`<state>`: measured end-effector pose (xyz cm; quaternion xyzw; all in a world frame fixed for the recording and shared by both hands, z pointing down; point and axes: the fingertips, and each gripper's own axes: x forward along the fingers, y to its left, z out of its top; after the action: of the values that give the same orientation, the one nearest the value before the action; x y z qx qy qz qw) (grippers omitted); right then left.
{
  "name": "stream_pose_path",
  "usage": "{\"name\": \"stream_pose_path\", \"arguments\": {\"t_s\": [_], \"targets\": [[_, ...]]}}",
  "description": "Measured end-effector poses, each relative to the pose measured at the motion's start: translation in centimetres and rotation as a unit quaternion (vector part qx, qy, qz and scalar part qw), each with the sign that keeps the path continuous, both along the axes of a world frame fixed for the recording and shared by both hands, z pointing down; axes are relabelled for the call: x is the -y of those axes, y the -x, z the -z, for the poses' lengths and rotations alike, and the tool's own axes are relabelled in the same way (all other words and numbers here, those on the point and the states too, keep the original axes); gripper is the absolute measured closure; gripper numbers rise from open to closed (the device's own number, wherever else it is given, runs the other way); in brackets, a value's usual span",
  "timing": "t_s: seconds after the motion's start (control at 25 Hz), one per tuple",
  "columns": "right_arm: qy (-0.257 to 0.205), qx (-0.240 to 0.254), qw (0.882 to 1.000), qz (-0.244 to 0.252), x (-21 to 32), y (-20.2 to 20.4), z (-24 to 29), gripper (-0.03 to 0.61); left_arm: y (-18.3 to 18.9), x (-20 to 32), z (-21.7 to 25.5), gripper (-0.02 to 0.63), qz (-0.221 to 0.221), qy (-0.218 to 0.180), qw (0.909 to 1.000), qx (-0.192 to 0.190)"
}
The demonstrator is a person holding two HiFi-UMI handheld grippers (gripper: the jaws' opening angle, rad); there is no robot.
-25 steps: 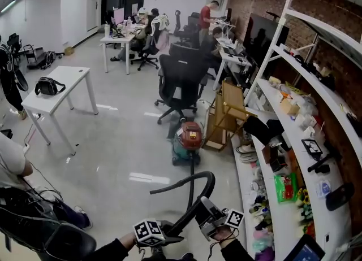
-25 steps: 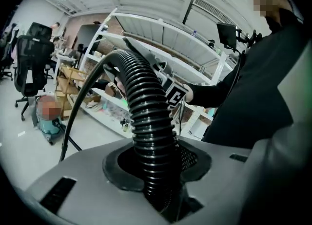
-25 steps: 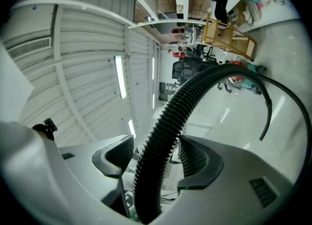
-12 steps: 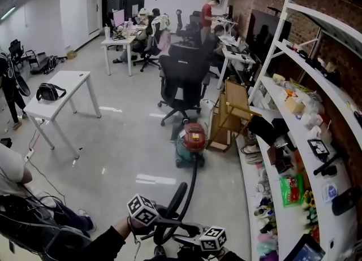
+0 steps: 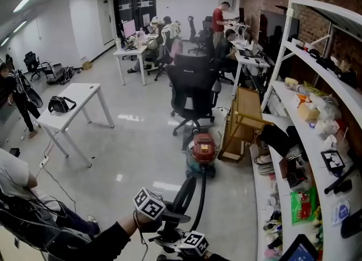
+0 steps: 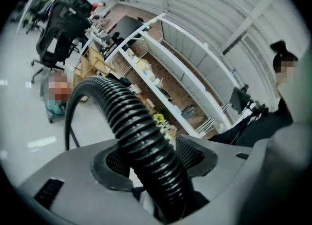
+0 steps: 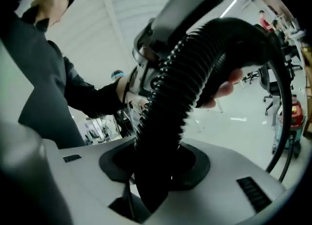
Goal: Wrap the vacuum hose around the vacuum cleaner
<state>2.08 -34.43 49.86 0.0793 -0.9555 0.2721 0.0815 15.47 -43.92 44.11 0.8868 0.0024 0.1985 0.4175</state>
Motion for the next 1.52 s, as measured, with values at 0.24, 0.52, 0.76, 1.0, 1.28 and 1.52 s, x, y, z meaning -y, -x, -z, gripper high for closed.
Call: {"name": "stream_pose_path", "arguments": {"t_s": [0.24, 0.52, 0.76, 1.0, 1.28, 1.52], "targets": [[0.035, 0.083, 0.995, 0.042, 2.5, -3.4, 2.1, 0.422, -0.6, 4.2, -0.5, 0.330, 0.067, 0.098, 0.9923, -0.034], [0.108, 0.141, 0.984, 0.032, 6.3, -9.5, 2.1, 0.419, 3.8, 6.7, -1.4, 0.327, 0.203, 0.194, 0.9501, -0.137], [0.190, 0.243, 0.943, -0.124, 15.4, -14.6, 3.9, 0.420, 4.5, 2.4, -4.4, 0.327, 0.188, -0.066, 0.9793, 0.038], [0.201, 0.291, 0.906, -0.232, 22.7, -17.1, 5.4, 0.420, -0.3, -2.4, -9.2, 0.293, 0.123, -0.174, 0.9687, 0.127], [0.233, 0.356, 0.859, -0.285, 27.2, -16.2, 8.4, 0.420, -2.3, 1.9, -12.6, 0.285, 0.114, -0.217, 0.9579, 0.150], [0.230, 0.372, 0.834, -0.338, 31.0, -16.0, 10.0, 0.420, 0.1, 6.1, -11.8, 0.482, 0.070, -0.294, 0.9437, 0.134]]}}
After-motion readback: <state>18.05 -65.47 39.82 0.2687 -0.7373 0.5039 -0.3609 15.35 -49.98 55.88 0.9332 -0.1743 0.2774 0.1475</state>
